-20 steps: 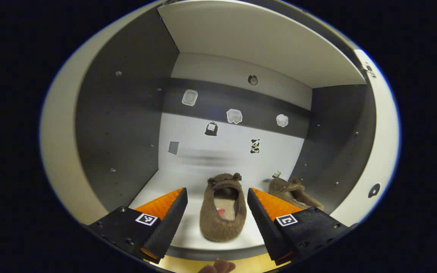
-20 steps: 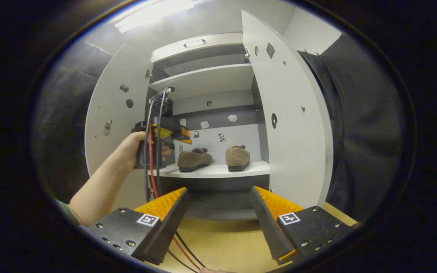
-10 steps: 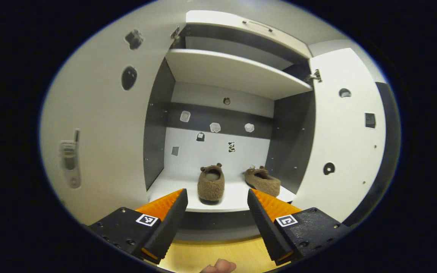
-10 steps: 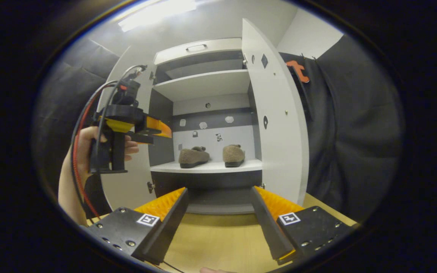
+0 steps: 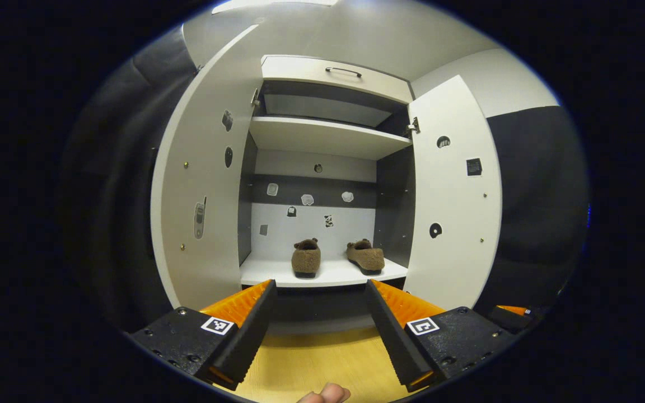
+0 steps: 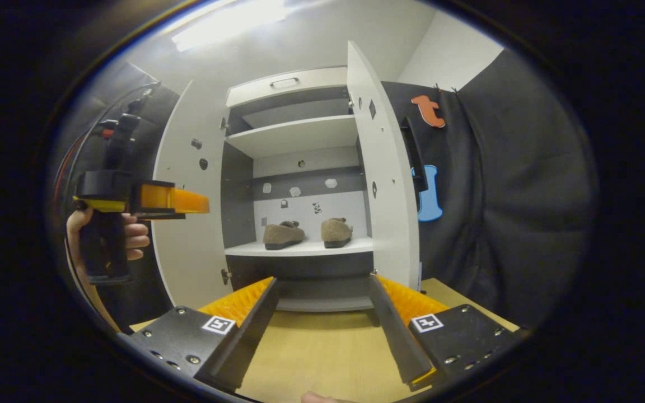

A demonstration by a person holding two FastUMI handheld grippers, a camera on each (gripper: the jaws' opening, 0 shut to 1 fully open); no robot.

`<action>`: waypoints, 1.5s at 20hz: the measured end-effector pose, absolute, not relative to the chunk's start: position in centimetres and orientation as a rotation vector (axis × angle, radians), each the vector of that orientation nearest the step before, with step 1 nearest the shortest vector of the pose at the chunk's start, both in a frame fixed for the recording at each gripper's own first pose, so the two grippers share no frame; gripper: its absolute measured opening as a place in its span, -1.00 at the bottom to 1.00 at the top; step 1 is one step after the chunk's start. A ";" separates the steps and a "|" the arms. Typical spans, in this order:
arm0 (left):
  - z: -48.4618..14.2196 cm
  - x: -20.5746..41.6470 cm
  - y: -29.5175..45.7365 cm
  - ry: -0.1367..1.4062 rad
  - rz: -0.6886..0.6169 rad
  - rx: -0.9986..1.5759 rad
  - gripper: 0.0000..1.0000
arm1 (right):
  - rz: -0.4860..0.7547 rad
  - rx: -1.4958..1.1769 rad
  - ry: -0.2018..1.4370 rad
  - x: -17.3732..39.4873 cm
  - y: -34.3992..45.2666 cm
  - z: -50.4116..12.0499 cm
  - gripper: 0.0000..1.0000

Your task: Grab one shoe with the right hand and put it into the shoe cabinet, grab the other shoe with the left hand and put it into the shoe cabinet; then close the right door with the right hand and the left door with the left hand.

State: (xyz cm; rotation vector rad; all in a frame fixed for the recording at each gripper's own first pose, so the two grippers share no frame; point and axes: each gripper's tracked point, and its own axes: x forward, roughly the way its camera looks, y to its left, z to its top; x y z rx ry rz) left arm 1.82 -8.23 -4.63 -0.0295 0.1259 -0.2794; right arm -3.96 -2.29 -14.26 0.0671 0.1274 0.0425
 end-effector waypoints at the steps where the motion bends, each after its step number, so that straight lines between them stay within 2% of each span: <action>1: -4.9 0.9 -8.5 0.122 -0.295 -0.036 0.93 | 0.030 0.055 0.125 -4.1 -3.2 -14.1 0.96; 5: -7.4 -2.8 -8.0 0.135 -0.316 -0.045 0.93 | -0.028 0.001 0.117 -4.3 -9.0 -12.7 0.96; 6: -7.8 -3.5 -7.7 0.136 -0.316 -0.056 0.87 | -0.044 -0.015 0.116 -4.2 -11.1 -12.2 0.96; 9: -9.8 -5.1 -7.1 0.163 -0.337 -0.082 0.94 | -0.113 -0.015 0.093 -3.9 -18.0 -9.6 0.96; 11: -10.7 -5.4 -6.2 0.189 -0.320 -0.097 0.86 | -0.154 0.006 0.093 -3.0 -22.6 -8.3 0.96; 12: -10.7 -5.5 -6.0 0.191 -0.318 -0.100 0.94 | -0.171 -0.001 0.097 -1.9 -25.1 -8.1 0.94; 16: -9.8 -6.0 -6.5 0.157 -0.355 -0.101 0.93 | -0.203 -0.048 0.110 2.0 -31.4 -6.8 0.96; 20: -9.9 -6.6 -6.6 0.150 -0.376 -0.086 0.93 | -0.137 -0.071 0.110 6.3 -32.8 -5.2 0.96; 24: -9.4 -6.5 -6.4 0.126 -0.368 -0.085 0.93 | -0.116 0.028 0.072 11.0 -32.3 -2.3 0.96; 30: -10.0 -6.2 -6.0 0.133 -0.361 -0.091 0.93 | -0.057 0.038 0.117 13.8 -29.2 0.1 0.96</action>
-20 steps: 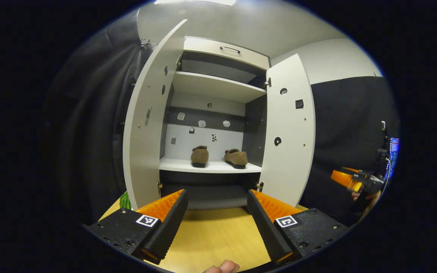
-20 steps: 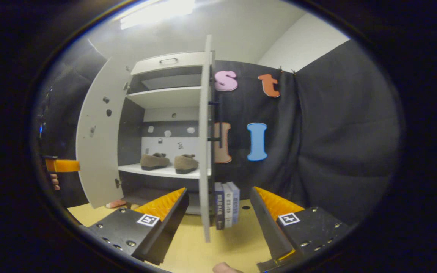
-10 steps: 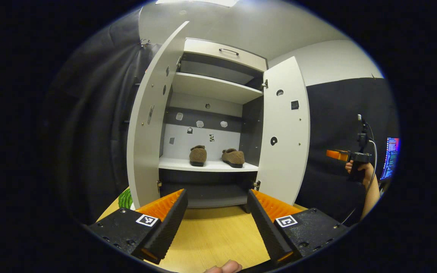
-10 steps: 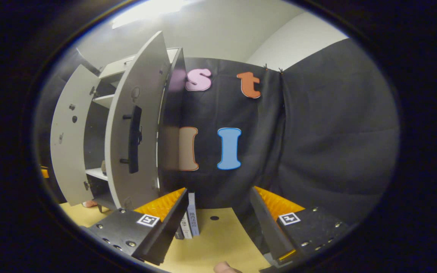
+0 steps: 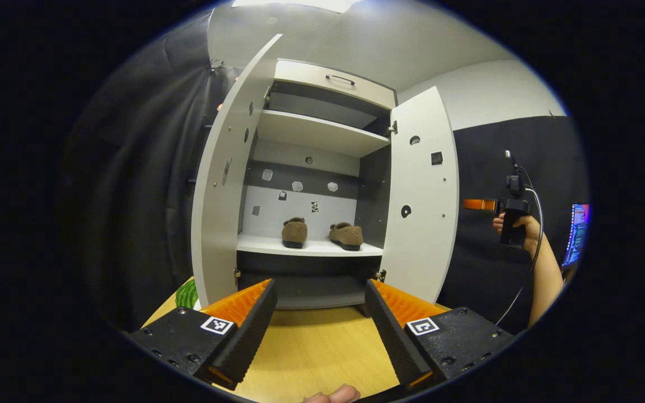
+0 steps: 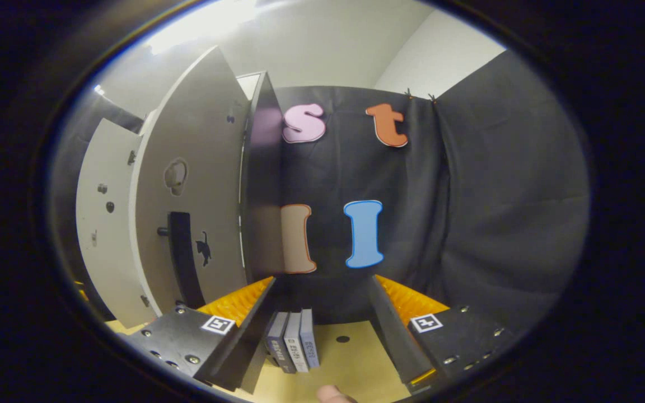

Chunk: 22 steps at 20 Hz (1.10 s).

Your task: Grab one shoe with the right hand and put it into the shoe cabinet, grab the other shoe with the left hand and put it into the shoe cabinet; then close the right door with the right hand and the left door with the left hand.

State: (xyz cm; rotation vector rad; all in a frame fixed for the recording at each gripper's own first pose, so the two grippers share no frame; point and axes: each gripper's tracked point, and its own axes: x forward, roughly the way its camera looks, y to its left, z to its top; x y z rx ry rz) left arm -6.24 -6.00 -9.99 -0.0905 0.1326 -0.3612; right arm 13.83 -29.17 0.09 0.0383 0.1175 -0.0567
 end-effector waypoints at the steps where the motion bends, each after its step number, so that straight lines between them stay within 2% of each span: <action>1: -10.2 -6.2 -5.9 0.137 -0.362 -0.085 0.93 | -0.040 0.041 0.122 14.1 -28.5 0.2 0.96; 5: -10.7 -5.9 -5.2 0.145 -0.350 -0.098 0.93 | 0.073 0.011 0.156 14.9 -23.3 -1.2 0.94; 8: -11.1 -6.0 -4.7 0.152 -0.350 -0.092 0.93 | 0.042 -0.086 0.156 15.3 -22.0 -1.5 0.99; 9: -11.2 -6.0 -4.6 0.155 -0.347 -0.097 0.93 | 0.050 -0.064 0.149 15.5 -21.5 -1.2 0.77; 14: -11.7 -6.0 -4.3 0.167 -0.343 -0.100 0.93 | 0.075 -0.031 0.150 15.5 -19.5 -1.3 0.82; 15: -11.8 -5.9 -4.3 0.169 -0.342 -0.104 0.93 | 0.087 -0.027 0.151 15.5 -18.6 -1.3 0.76; 17: -12.0 -5.9 -4.5 0.174 -0.344 -0.110 0.93 | 0.109 -0.031 0.149 15.3 -15.8 -1.3 0.84; 19: -12.2 -6.0 -4.5 0.177 -0.343 -0.107 0.93 | 0.109 -0.040 0.147 15.3 -13.2 -1.4 0.84; 20: -12.2 -5.9 -4.3 0.178 -0.341 -0.106 0.93 | 0.110 -0.033 0.140 15.4 -11.9 -1.1 0.77; 22: -12.1 -6.0 -3.8 0.174 -0.332 -0.102 0.93 | 0.140 -0.016 0.130 15.4 -8.9 -0.9 0.82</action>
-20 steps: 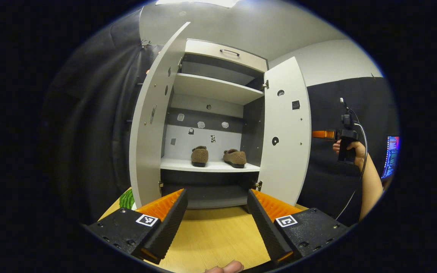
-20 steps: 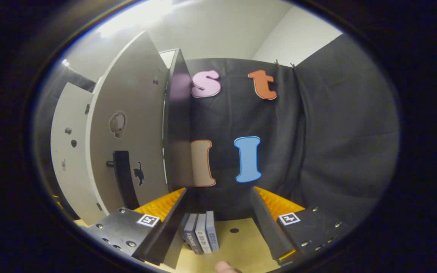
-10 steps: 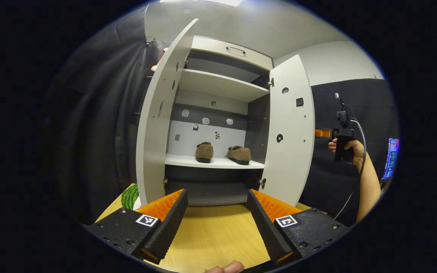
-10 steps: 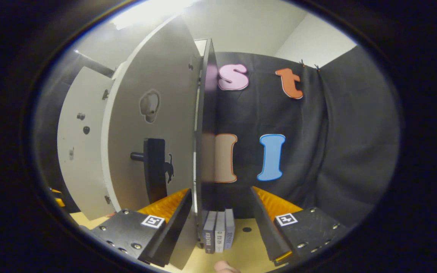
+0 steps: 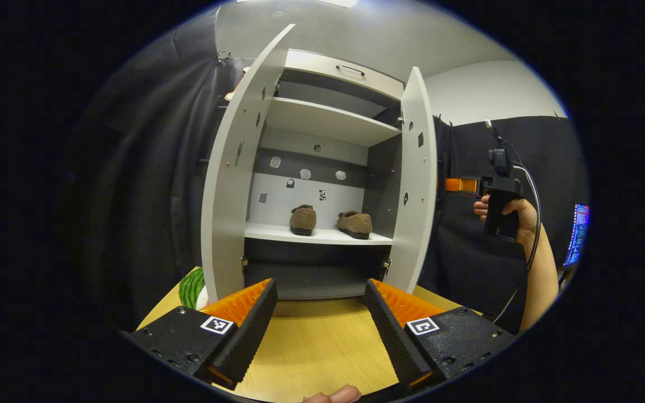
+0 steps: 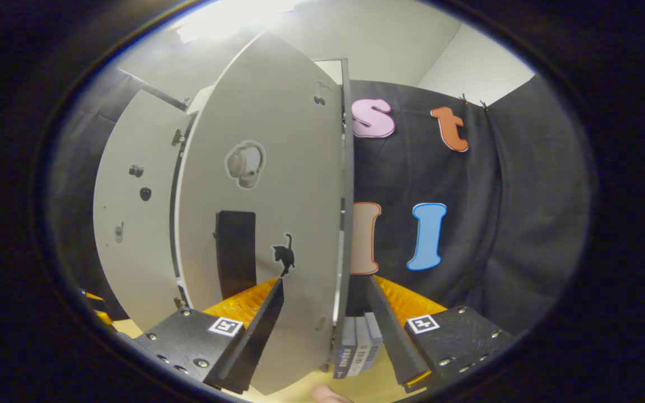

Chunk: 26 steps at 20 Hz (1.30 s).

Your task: Grab one shoe with the right hand and put it into the shoe cabinet, grab the other shoe with the left hand and put it into the shoe cabinet; then close the right door with the right hand and the left door with the left hand.

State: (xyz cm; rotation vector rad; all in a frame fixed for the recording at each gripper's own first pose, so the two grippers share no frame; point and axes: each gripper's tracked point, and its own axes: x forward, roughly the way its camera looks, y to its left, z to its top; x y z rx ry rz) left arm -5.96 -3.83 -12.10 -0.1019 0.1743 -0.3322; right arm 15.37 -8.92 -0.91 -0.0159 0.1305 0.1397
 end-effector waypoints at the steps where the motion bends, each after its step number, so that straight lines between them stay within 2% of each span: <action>1: -12.1 -5.9 -3.5 0.170 -0.326 -0.096 0.93 | 0.164 -0.026 0.126 15.3 -7.2 -0.6 0.77; 2: -12.0 -6.0 -3.1 0.166 -0.317 -0.091 1.00 | 0.186 -0.031 0.131 15.0 -5.6 -0.8 0.77; 3: -12.0 -6.1 -2.6 0.163 -0.307 -0.089 0.93 | 0.205 -0.029 0.140 14.8 -3.9 -1.2 0.79; 5: -12.2 -6.3 -1.9 0.163 -0.294 -0.086 1.00 | 0.184 -0.039 0.124 14.7 -1.9 -1.0 0.87; 6: -12.3 -6.3 -1.5 0.165 -0.287 -0.083 0.93 | 0.166 -0.049 0.109 14.4 -1.7 -0.7 0.82; 8: -12.4 -6.2 -0.3 0.168 -0.265 -0.073 0.93 | 0.164 -0.053 0.087 14.2 -0.7 -0.5 0.89; 9: -12.4 -5.9 0.4 0.168 -0.250 -0.071 0.86 | 0.166 -0.051 0.081 13.9 -0.5 -0.6 0.89; 11: -12.2 -5.8 2.0 0.158 -0.222 -0.068 0.86 | 0.169 -0.053 0.076 13.2 -0.4 -0.8 0.89; 12: -12.1 -5.7 2.6 0.147 -0.212 -0.066 0.93 | 0.166 -0.058 0.077 12.7 -0.5 -1.0 0.84; 14: -11.7 -5.7 4.2 0.126 -0.190 -0.060 0.86 | 0.163 -0.055 0.072 11.9 -0.8 -1.5 0.89; 15: -11.4 -5.7 5.2 0.116 -0.173 -0.054 0.93 | 0.167 -0.055 0.072 11.5 -0.7 -1.9 0.89; 16: -11.2 -5.7 6.4 0.111 -0.147 -0.052 0.86 | 0.171 -0.058 0.073 11.0 -0.7 -2.4 0.93; 18: -10.8 -5.4 9.0 0.090 -0.089 -0.064 0.93 | 0.163 -0.071 0.064 10.1 -1.0 -3.0 0.86; 19: -10.4 -5.4 10.4 0.080 -0.066 -0.074 0.92 | 0.157 -0.082 0.055 9.7 -1.1 -3.1 0.90; 20: -10.3 -5.6 11.9 0.067 -0.039 -0.078 0.92 | 0.156 -0.098 0.048 9.2 -1.0 -3.5 0.86; 21: -10.1 -5.6 13.5 0.061 -0.008 -0.073 0.92 | 0.160 -0.110 0.037 8.8 -0.9 -3.6 0.94; 23: -9.2 -5.1 16.8 0.056 0.060 -0.054 0.92 | 0.158 -0.105 0.013 7.7 -0.7 -3.5 0.93; 24: -8.6 -4.4 18.2 0.053 0.081 -0.051 0.84 | 0.151 -0.092 0.003 7.1 -0.8 -3.5 0.96; 25: -8.1 -3.6 19.3 0.049 0.087 -0.064 0.92 | 0.125 -0.077 -0.002 6.6 -1.1 -3.5 0.96; 26: -7.6 -2.7 20.2 0.046 0.089 -0.075 0.86 | 0.091 -0.057 -0.008 5.9 -2.0 -3.4 0.94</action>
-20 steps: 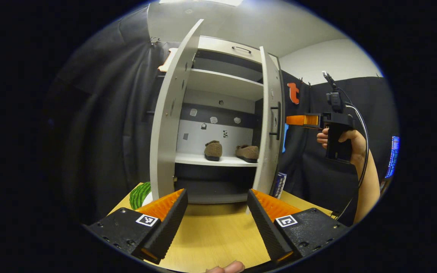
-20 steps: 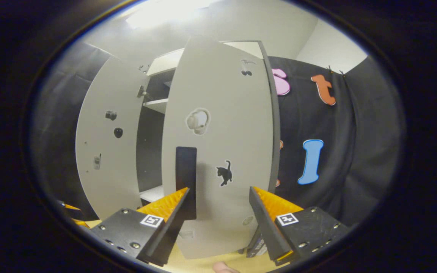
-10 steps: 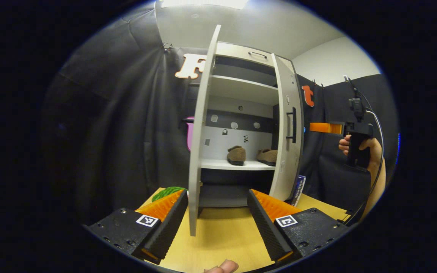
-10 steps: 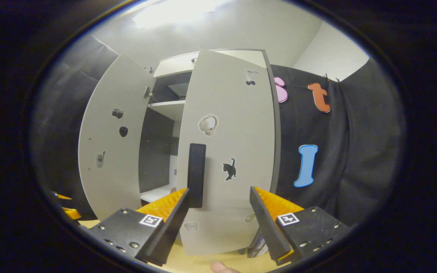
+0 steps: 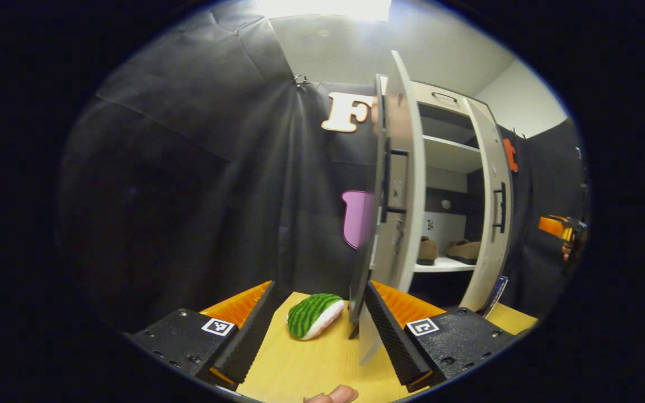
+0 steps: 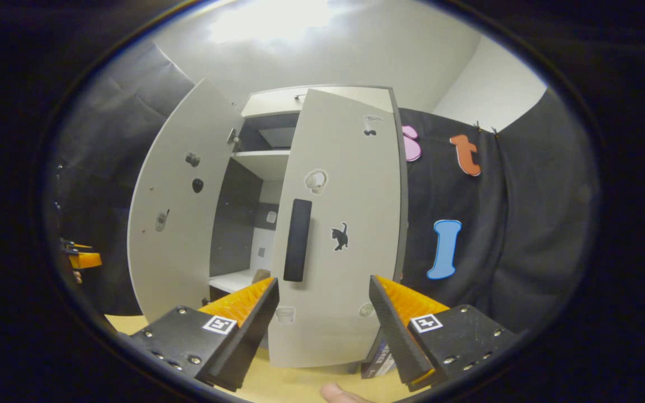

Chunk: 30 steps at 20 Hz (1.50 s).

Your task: Grab one shoe with the right hand and put it into the shoe cabinet, grab the other shoe with the left hand and put it into the shoe cabinet; then close the right door with the right hand and the left door with the left hand.

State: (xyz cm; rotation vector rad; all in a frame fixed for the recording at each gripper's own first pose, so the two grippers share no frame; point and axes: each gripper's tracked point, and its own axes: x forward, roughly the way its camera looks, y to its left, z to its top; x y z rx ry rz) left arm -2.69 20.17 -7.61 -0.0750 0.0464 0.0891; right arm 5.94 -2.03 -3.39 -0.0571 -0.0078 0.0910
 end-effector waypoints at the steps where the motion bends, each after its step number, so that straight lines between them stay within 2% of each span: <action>1: -7.4 -1.8 21.1 0.056 0.090 -0.083 0.86 | 0.068 -0.037 -0.010 5.4 -2.5 -3.3 0.93; 2: -7.3 -0.9 22.1 0.067 0.094 -0.091 0.92 | 0.057 -0.015 -0.004 4.9 -2.6 -3.4 0.94; 3: -7.1 0.1 22.6 0.084 0.090 -0.100 0.86 | 0.062 0.007 0.004 4.5 -2.4 -3.6 0.94; 7: -5.7 4.4 23.6 0.100 0.066 -0.096 0.92 | 0.052 0.026 0.015 3.1 -3.3 -3.8 0.94; 9: -4.8 6.2 23.7 0.112 0.073 -0.060 0.84 | 0.049 0.000 0.003 2.7 -3.3 -3.7 0.94; 10: -3.9 7.0 23.2 0.110 0.062 -0.066 0.99 | 0.054 0.000 -0.003 2.4 -3.2 -3.7 0.94; 11: -3.0 7.7 22.6 0.101 0.049 -0.081 0.92 | 0.062 0.002 -0.008 2.2 -3.0 -3.5 0.94; 15: -0.6 9.7 20.3 0.087 0.014 -0.079 0.86 | 0.080 -0.003 -0.024 1.4 -2.9 -2.8 0.94; 16: -0.7 10.1 19.6 0.103 0.006 -0.053 0.84 | 0.082 -0.007 -0.026 1.2 -2.8 -2.8 0.94; 17: -0.8 10.3 18.8 0.116 -0.004 -0.036 0.92 | 0.083 -0.011 -0.024 1.1 -2.8 -2.8 0.94; 19: -0.2 10.3 18.9 0.122 0.034 -0.003 0.79 | 0.087 -0.019 -0.014 1.0 -2.5 -3.3 0.94; 21: 0.2 10.5 18.9 0.114 0.042 -0.009 0.83 | 0.092 -0.015 -0.004 0.8 -2.2 -3.6 0.94; 24: 0.0 10.4 18.5 0.126 0.023 -0.054 0.76 | 0.104 -0.004 0.012 0.8 -1.6 -3.9 0.94; 25: -0.1 10.4 18.2 0.131 0.015 -0.070 0.84 | 0.110 -0.002 0.016 0.6 -1.2 -4.1 0.94; 26: -0.3 10.5 17.8 0.139 0.006 -0.079 0.76 | 0.116 -0.001 0.021 0.4 -0.8 -4.3 0.94; 28: -0.6 10.5 16.4 0.158 -0.019 -0.091 0.76 | 0.128 -0.007 0.029 0.0 0.0 -4.7 0.94; 29: -0.7 10.5 15.5 0.169 -0.036 -0.104 0.85 | 0.135 -0.013 0.031 -0.2 0.4 -4.8 0.94; 30: -0.9 10.5 14.7 0.181 -0.057 -0.114 0.83 | 0.141 -0.016 0.030 -0.6 0.7 -4.9 0.94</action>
